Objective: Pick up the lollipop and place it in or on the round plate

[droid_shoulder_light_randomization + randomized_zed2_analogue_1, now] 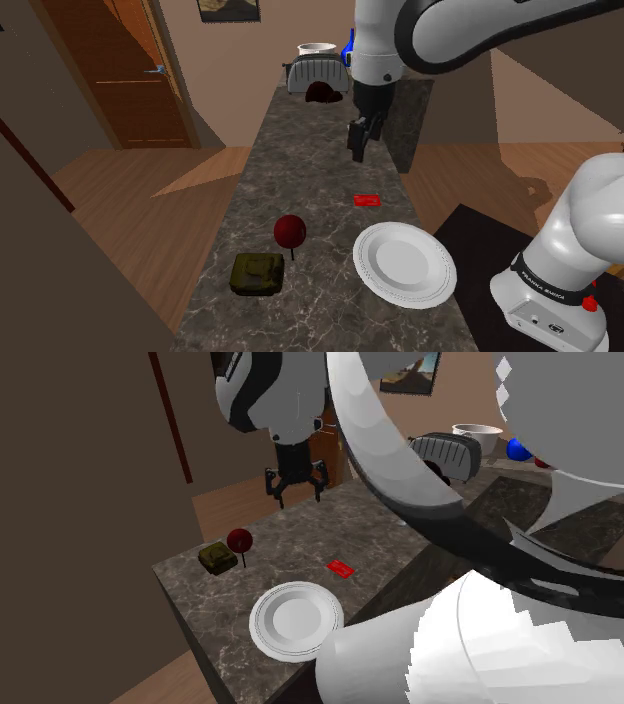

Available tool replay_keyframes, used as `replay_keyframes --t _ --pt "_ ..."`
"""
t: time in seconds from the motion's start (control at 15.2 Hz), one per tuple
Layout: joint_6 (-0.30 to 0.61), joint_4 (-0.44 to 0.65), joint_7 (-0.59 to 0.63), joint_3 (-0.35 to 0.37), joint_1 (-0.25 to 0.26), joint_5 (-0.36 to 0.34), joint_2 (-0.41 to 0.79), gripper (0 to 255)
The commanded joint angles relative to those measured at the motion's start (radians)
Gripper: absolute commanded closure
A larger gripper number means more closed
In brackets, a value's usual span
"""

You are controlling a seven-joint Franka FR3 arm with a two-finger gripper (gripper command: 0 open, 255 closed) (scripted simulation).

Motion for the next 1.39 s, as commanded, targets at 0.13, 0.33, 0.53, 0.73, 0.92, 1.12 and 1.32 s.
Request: replay_keyframes --t 0.13,0.33,0.53,0.73,0.92,1.12,1.32 --pt "0.057 0.063 0.085 0.080 0.011 -0.043 0.128 0" --pt "0.089 0.119 0.155 0.135 0.020 -0.096 0.231 0" --pt "0.110 0.186 0.230 0.182 0.033 -0.166 0.343 0" --pt "0.116 0.264 0.309 0.217 0.059 -0.250 0.462 0" --pt "0.108 0.354 0.383 0.235 0.101 -0.339 0.586 0" --pt "0.088 0.455 0.445 0.235 0.159 -0.424 0.710 0" --pt "0.109 0.445 0.452 0.228 0.163 -0.436 0.725 0"
